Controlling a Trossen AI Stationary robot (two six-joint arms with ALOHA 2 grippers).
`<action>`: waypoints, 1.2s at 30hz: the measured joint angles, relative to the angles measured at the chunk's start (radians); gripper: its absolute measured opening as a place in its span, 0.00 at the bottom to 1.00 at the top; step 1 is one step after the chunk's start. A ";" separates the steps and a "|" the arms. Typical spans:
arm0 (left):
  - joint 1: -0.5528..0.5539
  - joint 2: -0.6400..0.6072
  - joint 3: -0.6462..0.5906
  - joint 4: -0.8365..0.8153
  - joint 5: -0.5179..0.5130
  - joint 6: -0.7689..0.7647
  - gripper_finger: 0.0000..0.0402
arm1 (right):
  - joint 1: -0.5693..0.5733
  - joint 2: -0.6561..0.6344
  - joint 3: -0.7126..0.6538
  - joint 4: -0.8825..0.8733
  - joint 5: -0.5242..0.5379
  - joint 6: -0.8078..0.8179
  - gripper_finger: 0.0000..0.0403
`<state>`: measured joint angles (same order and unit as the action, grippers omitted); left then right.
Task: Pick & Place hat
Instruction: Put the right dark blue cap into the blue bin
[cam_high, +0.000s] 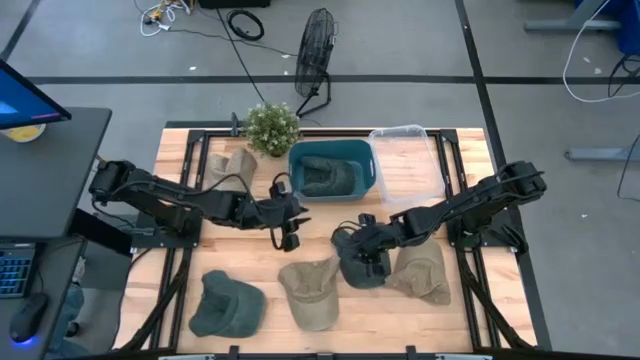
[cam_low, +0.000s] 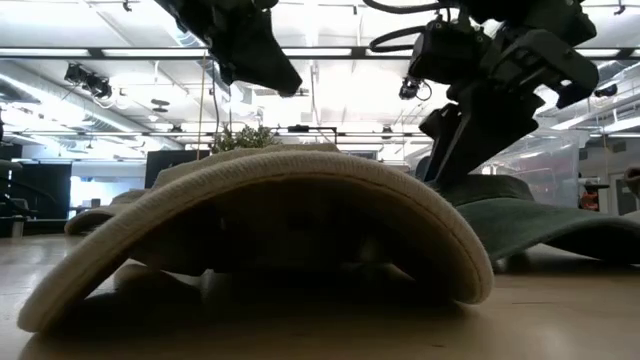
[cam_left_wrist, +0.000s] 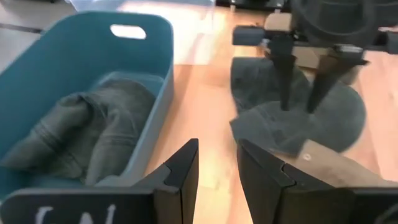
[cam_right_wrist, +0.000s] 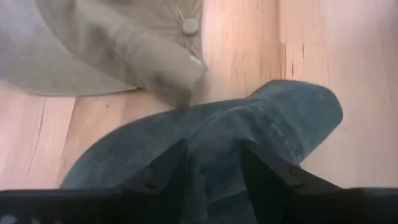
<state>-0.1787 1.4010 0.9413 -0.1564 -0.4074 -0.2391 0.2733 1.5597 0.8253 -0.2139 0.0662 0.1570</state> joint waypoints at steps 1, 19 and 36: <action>-0.007 0.000 0.000 0.000 0.000 -0.012 0.29 | 0.000 0.000 0.000 -0.014 -0.002 0.005 0.38; -0.055 0.002 0.000 0.001 -0.001 -0.020 0.29 | 0.000 0.000 0.000 -0.055 -0.108 -0.075 0.03; -0.053 0.085 0.000 0.180 0.188 0.243 0.29 | -0.016 0.002 0.136 0.010 -0.015 -0.469 0.01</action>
<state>-0.2317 1.4858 0.9409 0.0232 -0.2198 0.0042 0.2568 1.5612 0.9612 -0.2037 0.0514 -0.3121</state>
